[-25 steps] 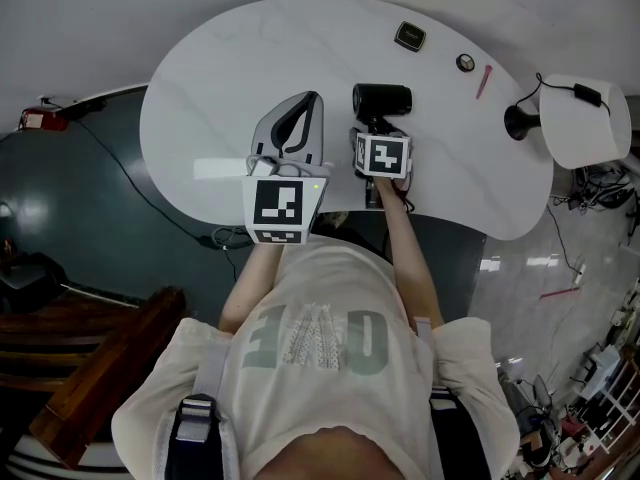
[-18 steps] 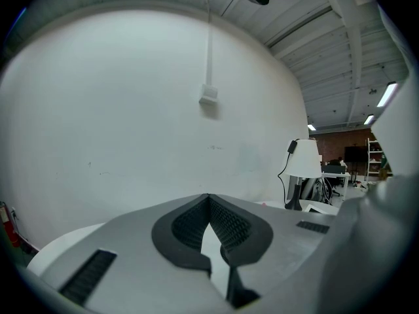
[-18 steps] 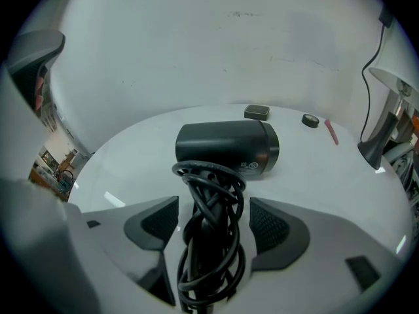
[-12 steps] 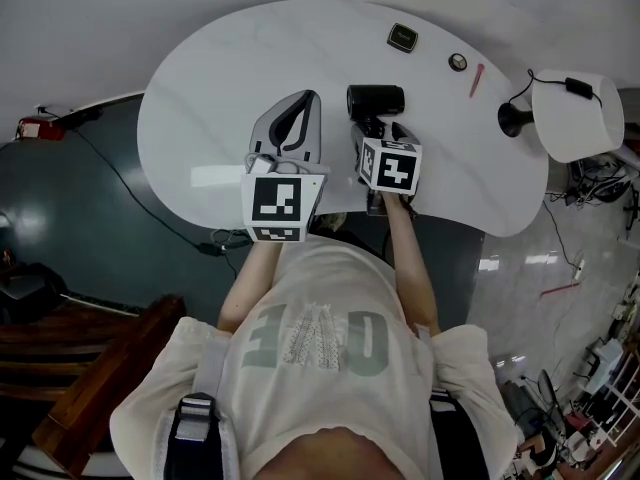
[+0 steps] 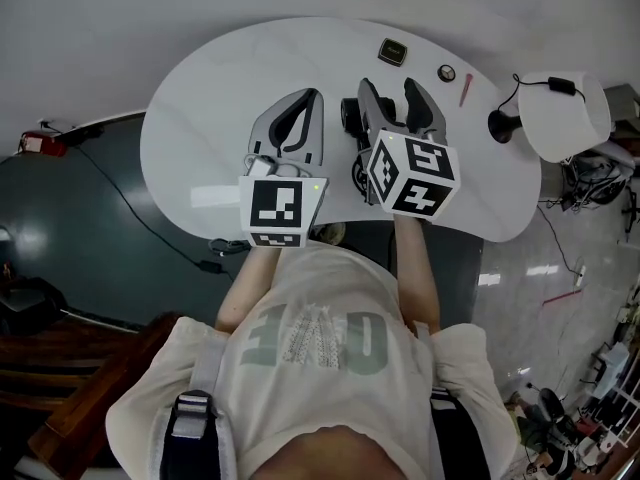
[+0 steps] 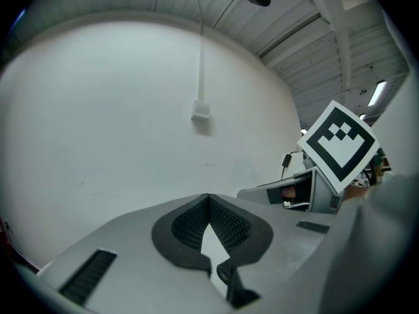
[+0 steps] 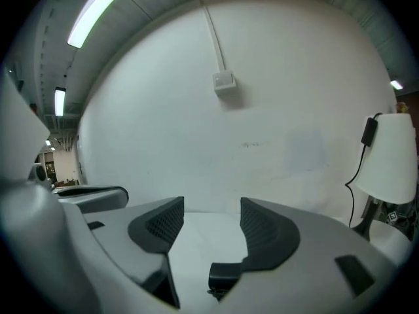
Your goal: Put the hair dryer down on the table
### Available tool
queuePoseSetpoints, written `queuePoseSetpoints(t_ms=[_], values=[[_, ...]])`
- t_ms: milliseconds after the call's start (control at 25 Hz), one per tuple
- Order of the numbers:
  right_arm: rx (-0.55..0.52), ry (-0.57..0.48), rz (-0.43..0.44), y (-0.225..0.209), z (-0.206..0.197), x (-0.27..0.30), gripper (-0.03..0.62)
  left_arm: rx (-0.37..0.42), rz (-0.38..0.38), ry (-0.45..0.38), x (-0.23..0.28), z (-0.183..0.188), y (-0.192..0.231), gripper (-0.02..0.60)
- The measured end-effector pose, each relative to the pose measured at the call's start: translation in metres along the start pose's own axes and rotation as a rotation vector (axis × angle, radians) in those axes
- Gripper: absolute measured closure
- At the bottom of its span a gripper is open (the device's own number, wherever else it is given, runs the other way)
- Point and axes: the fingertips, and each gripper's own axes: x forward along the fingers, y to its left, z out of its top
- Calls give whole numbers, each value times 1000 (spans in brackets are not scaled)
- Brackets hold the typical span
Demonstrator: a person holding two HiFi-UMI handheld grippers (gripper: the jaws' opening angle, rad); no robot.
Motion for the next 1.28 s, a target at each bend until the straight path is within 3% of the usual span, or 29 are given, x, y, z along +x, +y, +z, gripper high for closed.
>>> queuePoseSetpoints(t_ms=[80, 240, 560, 1280], values=[[3, -48, -9, 2, 12, -10, 373, 11, -3, -18, -2, 9, -1, 577], [-34, -140, -73, -2, 27, -29, 583, 29, -5, -42, -4, 22, -2, 577], [-104, -258, -94, 7, 37, -57, 589, 36, 3, -75, -8, 34, 1, 577], [-114, -216, -75, 8, 25, -57, 589, 39, 22, -146, -15, 49, -2, 577]])
